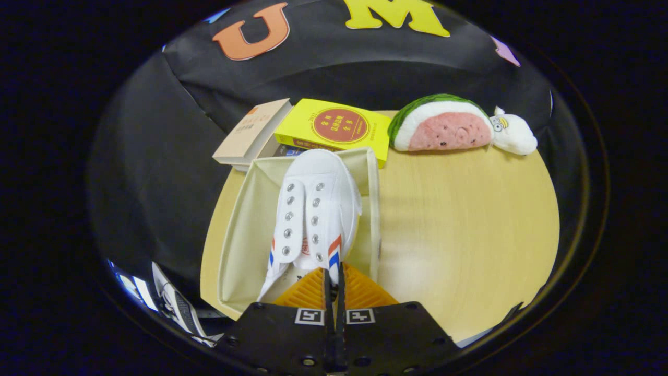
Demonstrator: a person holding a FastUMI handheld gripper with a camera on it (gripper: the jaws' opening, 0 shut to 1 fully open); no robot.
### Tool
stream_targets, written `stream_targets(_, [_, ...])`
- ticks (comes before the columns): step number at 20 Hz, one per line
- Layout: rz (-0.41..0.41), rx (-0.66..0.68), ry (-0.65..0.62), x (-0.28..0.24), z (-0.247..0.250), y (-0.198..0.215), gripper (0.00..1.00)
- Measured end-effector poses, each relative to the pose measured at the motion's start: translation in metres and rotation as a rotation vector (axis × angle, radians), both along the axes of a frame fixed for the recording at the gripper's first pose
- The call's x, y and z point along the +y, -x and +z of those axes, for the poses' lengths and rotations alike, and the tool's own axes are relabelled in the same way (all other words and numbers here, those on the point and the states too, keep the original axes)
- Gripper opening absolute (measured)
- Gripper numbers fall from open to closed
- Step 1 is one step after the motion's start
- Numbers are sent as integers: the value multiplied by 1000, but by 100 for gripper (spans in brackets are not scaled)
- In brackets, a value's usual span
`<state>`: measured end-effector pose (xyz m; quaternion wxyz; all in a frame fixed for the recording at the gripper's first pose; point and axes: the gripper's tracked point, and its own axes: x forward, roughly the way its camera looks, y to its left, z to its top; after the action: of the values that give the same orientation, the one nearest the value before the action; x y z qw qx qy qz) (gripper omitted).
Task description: Open the storage box then place both shoes into the box .Put the left shoe in first, then the right shoe, with the right side of both shoes facing outward in a uniform manner.
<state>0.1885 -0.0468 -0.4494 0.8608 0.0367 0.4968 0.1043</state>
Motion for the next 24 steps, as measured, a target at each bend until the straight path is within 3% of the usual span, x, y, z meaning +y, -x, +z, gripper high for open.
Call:
stream_targets(8, [-33, -36, 84, 3, -15, 2, 1])
stream_targets(11, [-22, -27, 95, 10, -18, 11, 27])
stream_targets(17, [-56, -112, 142, 4, 2, 23, 27])
stream_targets(21, [-21, -195, 196, -4, 26, 35, 81])
stream_targets(23, [-9, -241, 216, -6, 41, 41, 79])
stream_targets(24, [-7, -260, 212, -6, 48, 45, 86])
